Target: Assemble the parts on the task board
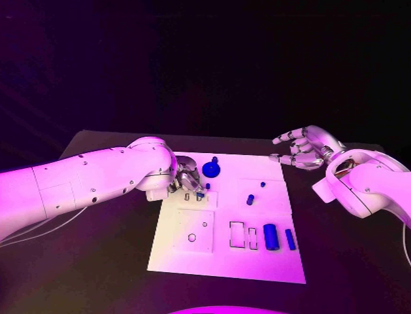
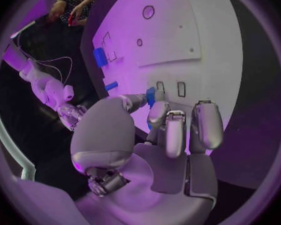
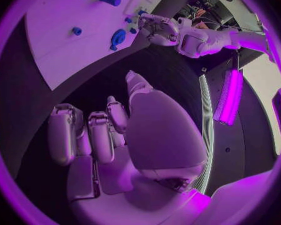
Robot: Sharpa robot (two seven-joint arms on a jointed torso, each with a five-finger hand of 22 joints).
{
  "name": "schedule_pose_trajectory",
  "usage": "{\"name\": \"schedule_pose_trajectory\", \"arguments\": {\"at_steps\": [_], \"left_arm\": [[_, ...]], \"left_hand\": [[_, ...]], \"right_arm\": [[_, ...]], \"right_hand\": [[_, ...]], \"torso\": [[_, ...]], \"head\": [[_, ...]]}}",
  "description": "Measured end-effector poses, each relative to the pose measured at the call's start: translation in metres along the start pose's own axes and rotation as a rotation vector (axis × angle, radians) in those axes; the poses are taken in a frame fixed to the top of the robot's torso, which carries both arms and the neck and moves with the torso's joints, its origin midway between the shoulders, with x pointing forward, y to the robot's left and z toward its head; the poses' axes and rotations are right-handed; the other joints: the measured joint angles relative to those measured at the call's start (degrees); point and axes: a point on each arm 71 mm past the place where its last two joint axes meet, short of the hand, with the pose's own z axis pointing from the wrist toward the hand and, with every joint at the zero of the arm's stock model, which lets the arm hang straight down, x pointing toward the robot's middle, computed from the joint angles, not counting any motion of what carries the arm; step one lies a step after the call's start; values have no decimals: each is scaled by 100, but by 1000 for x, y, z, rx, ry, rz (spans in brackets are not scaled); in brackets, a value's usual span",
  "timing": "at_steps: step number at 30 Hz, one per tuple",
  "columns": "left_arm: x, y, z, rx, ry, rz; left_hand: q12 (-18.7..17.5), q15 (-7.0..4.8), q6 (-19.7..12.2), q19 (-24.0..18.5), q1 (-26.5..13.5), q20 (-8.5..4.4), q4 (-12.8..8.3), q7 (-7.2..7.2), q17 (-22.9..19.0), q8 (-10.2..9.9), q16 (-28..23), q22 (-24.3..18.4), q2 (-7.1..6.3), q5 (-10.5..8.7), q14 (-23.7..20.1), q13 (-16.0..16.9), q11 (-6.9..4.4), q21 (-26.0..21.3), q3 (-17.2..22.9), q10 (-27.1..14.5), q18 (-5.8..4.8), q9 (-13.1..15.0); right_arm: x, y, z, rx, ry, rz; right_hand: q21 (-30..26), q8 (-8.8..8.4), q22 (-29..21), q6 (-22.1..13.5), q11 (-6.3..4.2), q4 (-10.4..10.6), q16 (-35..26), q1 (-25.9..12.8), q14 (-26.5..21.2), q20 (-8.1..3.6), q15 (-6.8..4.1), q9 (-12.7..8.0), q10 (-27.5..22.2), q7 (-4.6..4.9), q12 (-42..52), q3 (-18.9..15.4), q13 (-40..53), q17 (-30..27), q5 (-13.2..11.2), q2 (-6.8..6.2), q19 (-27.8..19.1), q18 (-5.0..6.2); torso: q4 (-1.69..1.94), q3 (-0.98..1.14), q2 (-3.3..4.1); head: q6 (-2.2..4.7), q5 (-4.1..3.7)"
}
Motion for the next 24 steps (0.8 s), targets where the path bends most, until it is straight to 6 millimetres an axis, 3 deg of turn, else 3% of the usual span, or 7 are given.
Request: {"name": "schedule_pose_trajectory", "arguments": {"at_steps": [24], "left_arm": [[5,2,0,-14,-23,76]], "left_hand": [[0,-20,61,21,-98,-22,16,-43,4,24,-23,-1,-53,104,-21,-8,-21,0,16,21,1,32]], "right_arm": [[0,0,0,-3,3,-7]], "right_hand": [[2,22,-1,0,0,16,0,0,0,0,0,-1,0,0,0,16,-5,-1,24,0,0,-1]], "torso": [[3,-2,-2]], "head": [[-41,8]]}}
